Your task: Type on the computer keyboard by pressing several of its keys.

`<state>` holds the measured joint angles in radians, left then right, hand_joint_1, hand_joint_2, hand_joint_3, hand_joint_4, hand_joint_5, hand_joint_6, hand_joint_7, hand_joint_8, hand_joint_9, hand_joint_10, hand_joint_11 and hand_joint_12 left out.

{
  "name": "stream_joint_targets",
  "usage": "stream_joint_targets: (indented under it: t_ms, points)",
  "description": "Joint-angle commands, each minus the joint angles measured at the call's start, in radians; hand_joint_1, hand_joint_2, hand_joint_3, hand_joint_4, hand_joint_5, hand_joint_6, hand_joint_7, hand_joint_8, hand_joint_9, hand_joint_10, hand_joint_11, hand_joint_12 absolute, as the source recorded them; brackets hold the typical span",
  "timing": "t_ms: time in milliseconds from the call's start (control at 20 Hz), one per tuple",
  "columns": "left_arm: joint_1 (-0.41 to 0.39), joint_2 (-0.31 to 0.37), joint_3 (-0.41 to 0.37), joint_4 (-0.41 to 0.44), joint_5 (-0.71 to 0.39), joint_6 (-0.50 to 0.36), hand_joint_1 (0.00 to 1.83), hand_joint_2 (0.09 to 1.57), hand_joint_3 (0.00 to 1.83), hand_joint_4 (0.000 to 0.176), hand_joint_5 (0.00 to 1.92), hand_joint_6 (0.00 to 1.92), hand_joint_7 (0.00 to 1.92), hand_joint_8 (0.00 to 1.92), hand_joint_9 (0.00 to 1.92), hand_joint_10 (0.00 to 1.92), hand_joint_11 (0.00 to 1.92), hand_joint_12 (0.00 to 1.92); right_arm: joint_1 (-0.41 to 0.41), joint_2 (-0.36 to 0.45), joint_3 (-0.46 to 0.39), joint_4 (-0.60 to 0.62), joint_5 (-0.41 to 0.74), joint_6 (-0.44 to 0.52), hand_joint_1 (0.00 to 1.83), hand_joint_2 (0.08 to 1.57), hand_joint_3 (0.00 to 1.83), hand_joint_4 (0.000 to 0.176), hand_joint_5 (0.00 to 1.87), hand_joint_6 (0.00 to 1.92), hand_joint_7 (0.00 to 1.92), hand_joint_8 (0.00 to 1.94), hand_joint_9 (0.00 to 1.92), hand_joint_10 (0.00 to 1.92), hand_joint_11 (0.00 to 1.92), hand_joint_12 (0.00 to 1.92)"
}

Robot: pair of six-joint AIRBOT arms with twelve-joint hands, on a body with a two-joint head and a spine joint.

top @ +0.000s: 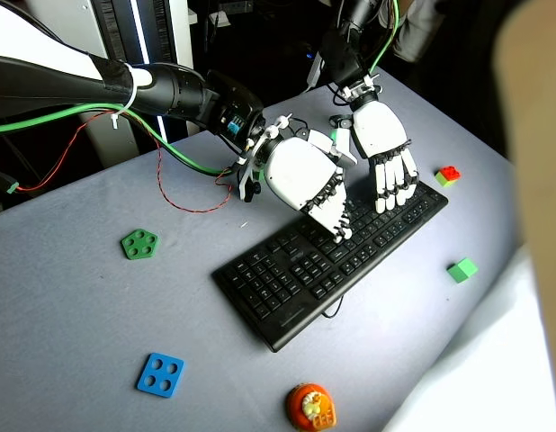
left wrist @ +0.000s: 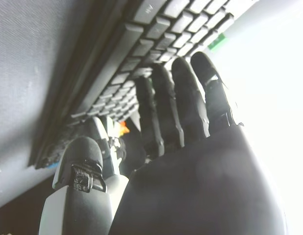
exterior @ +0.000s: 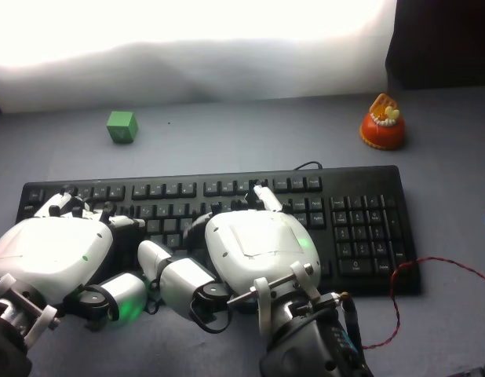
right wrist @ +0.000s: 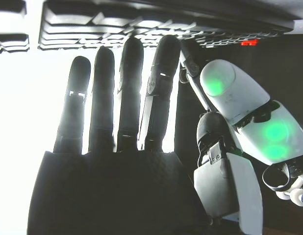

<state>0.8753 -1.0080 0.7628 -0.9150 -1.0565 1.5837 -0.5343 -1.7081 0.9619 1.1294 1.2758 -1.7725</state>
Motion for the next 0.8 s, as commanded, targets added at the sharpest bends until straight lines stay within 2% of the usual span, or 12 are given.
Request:
stream_joint_targets:
  t_ms: [0,50,100,150,200,300,450,500,550,600,650,750]
  points:
    - [-0.004,-0.001,0.004,0.016,-0.033,-0.004,0.13,1.30,0.00,0.000,0.36,0.01,0.61,0.01,0.54,0.09,0.00,1.14,0.008,0.000,-0.002,-0.074,0.030,0.002,0.00,1.21,0.00,0.000,0.58,0.00,0.89,0.01,0.85,0.19,0.13,1.44]
    - [-0.005,-0.001,0.005,0.016,-0.033,-0.004,0.14,1.30,0.00,0.033,0.21,0.01,0.43,0.00,0.59,0.11,0.00,1.32,0.008,0.000,-0.002,-0.074,0.030,0.002,0.00,1.22,0.00,0.000,0.54,0.00,0.84,0.00,0.82,0.28,0.25,1.47]
    - [-0.005,-0.001,0.005,0.016,-0.033,-0.004,0.12,1.31,0.00,0.051,0.19,0.01,0.33,0.00,0.56,0.10,0.00,1.40,0.009,0.000,-0.002,-0.074,0.031,0.002,0.00,1.22,0.00,0.000,0.58,0.02,0.78,0.00,0.71,0.28,0.21,1.53]
    - [-0.005,-0.001,0.005,0.016,-0.033,-0.004,0.12,1.31,0.00,0.046,0.26,0.04,0.31,0.00,0.51,0.08,0.00,1.42,0.009,0.000,-0.002,-0.074,0.031,0.002,0.00,1.22,0.00,0.000,0.65,0.05,0.74,0.00,0.62,0.25,0.11,1.56]
    - [-0.005,-0.001,0.004,0.016,-0.033,-0.004,0.11,1.31,0.00,0.000,0.46,0.11,0.34,0.01,0.41,0.04,0.00,1.31,0.009,0.000,-0.002,-0.075,0.031,0.002,0.00,1.21,0.00,0.000,0.79,0.10,0.73,0.00,0.51,0.21,0.02,1.50]
    - [-0.005,-0.001,0.004,0.016,-0.034,-0.004,0.06,1.32,0.00,0.000,0.77,0.14,0.48,0.02,0.34,0.01,0.00,1.05,0.009,0.000,-0.003,-0.075,0.031,0.002,0.00,1.21,0.00,0.000,0.99,0.14,0.75,0.00,0.43,0.10,0.00,1.14]
    - [-0.003,-0.001,0.004,0.016,-0.034,-0.004,0.06,1.32,0.00,0.000,0.80,0.12,0.49,0.02,0.34,0.01,0.00,1.00,0.012,0.001,-0.003,-0.075,0.031,0.002,0.00,1.21,0.00,0.000,1.01,0.13,0.75,0.00,0.43,0.09,0.00,1.07]
    - [-0.002,-0.001,0.004,0.016,-0.034,-0.004,0.11,1.32,0.00,0.000,0.87,0.14,0.68,0.06,0.40,0.03,0.00,0.82,0.013,0.001,-0.003,-0.075,0.031,0.002,0.00,1.21,0.00,0.000,1.05,0.13,1.02,0.09,0.65,0.17,0.00,1.09]
    - [-0.001,-0.001,0.004,0.016,-0.034,-0.004,0.16,1.31,0.00,0.000,0.85,0.14,0.84,0.12,0.65,0.16,0.00,1.01,0.013,0.002,-0.003,-0.075,0.030,0.002,0.00,1.21,0.00,0.000,1.02,0.12,1.01,0.06,0.89,0.28,0.20,1.39]
    - [-0.001,-0.001,0.004,0.016,-0.034,-0.004,0.17,1.32,0.00,0.000,0.66,0.12,0.75,0.03,0.65,0.42,0.00,1.38,0.013,0.002,-0.003,-0.075,0.030,0.002,0.00,1.22,0.00,0.000,0.82,0.05,0.91,0.01,0.93,0.42,0.51,1.43]
    - [0.000,-0.001,0.004,0.016,-0.034,-0.004,0.14,1.33,0.00,0.000,0.47,0.09,0.59,0.00,0.51,0.61,0.05,1.50,0.012,0.003,-0.003,-0.075,0.030,0.002,0.00,1.23,0.00,0.000,0.67,0.00,0.86,0.00,0.87,0.57,0.61,1.43]
    - [0.001,-0.001,0.003,0.016,-0.037,-0.003,0.17,1.33,0.00,0.021,0.37,0.06,0.51,0.00,0.49,0.65,0.20,1.45,0.011,0.004,-0.003,-0.075,0.032,0.002,0.00,1.24,0.00,0.000,0.54,0.00,0.84,0.00,0.87,0.64,0.68,1.44]
